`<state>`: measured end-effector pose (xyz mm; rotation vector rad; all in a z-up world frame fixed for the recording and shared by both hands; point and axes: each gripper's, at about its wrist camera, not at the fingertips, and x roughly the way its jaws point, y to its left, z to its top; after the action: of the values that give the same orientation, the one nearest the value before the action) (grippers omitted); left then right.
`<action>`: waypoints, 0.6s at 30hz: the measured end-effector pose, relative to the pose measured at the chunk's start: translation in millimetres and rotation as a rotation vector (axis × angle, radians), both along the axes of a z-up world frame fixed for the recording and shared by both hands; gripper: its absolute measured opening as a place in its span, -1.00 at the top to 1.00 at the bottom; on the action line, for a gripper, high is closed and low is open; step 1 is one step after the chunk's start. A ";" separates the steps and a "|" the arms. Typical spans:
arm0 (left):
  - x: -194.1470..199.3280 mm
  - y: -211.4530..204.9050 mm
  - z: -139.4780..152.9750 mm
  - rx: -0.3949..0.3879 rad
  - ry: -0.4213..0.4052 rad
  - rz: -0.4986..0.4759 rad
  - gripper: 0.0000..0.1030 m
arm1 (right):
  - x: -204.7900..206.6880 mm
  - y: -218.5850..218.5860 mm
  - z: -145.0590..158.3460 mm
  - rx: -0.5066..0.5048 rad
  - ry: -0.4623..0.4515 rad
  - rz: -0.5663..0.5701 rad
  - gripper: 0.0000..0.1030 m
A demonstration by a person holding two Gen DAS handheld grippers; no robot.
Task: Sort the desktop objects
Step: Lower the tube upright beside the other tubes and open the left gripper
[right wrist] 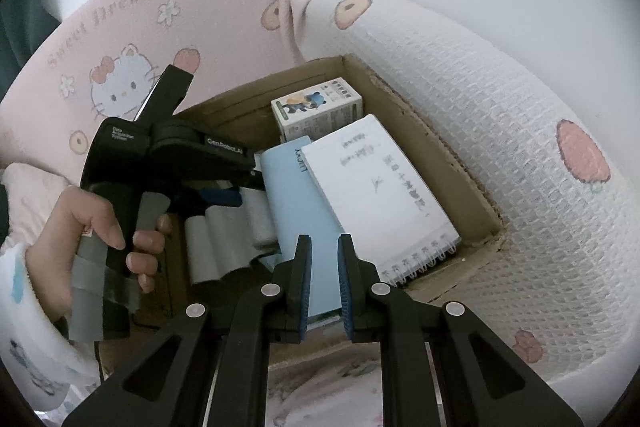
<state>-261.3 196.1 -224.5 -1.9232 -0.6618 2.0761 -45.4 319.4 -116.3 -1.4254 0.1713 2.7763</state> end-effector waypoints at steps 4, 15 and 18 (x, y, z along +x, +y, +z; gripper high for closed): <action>0.3 -2.8 1.6 0.021 -0.021 0.006 0.10 | 1.6 -2.2 1.5 0.006 -0.001 0.008 0.78; 4.9 -4.7 12.2 0.084 0.012 -0.009 0.81 | 2.5 -9.1 4.8 -0.012 -0.007 0.016 0.78; -0.4 2.0 0.4 0.060 -0.026 0.001 0.81 | 1.7 -9.2 6.6 -0.018 0.000 0.010 0.78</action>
<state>-261.6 198.1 -224.1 -1.9210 -0.7219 2.0112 -43.8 310.2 -109.7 -1.4348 0.1898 2.7899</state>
